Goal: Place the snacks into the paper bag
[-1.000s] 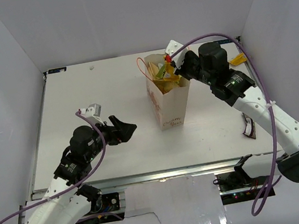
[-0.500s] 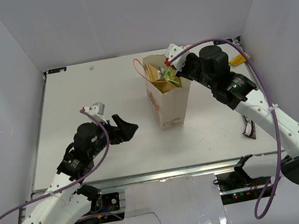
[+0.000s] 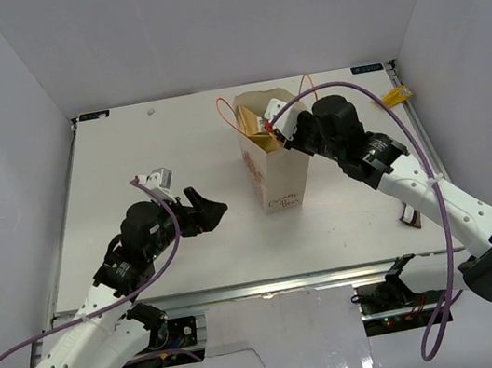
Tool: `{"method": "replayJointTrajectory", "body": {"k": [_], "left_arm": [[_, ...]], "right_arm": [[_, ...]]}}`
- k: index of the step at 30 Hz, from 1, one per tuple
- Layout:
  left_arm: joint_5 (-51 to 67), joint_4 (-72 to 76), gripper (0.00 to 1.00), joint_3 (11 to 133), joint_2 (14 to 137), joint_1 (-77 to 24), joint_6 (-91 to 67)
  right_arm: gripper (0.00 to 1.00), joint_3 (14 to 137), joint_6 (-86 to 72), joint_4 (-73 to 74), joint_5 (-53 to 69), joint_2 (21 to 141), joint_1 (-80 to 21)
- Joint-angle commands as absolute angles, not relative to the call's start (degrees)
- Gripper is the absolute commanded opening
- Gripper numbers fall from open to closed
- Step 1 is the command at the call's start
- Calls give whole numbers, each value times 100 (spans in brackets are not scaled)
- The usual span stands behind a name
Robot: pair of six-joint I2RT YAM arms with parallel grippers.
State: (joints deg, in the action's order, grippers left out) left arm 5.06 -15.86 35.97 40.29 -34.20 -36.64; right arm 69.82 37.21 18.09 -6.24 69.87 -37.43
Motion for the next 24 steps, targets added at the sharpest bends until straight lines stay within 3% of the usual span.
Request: {"method": "replayJointTrajectory", "body": {"k": [1, 4, 9, 15, 24], "left_arm": [[510, -1547, 98, 3674, 3920, -3393, -3621], [483, -1573, 98, 3674, 3876, -3393, -3630], [492, -1582, 98, 3753, 3928, -3393, -3630], [492, -1591, 98, 3841, 3955, -3393, -3595], [597, -1591, 98, 3885, 3876, -3393, -3586]], "right_arm": [[34, 6987, 3489, 1775, -554, 6961, -3762], [64, 7302, 3402, 1793, -580, 7005, -3762], [78, 8697, 3278, 1995, -431, 7198, -3701], [84, 9606, 2920, 2328, 508, 7146, -3016], [84, 8316, 1415, 3425, 1221, 7101, -380]]}}
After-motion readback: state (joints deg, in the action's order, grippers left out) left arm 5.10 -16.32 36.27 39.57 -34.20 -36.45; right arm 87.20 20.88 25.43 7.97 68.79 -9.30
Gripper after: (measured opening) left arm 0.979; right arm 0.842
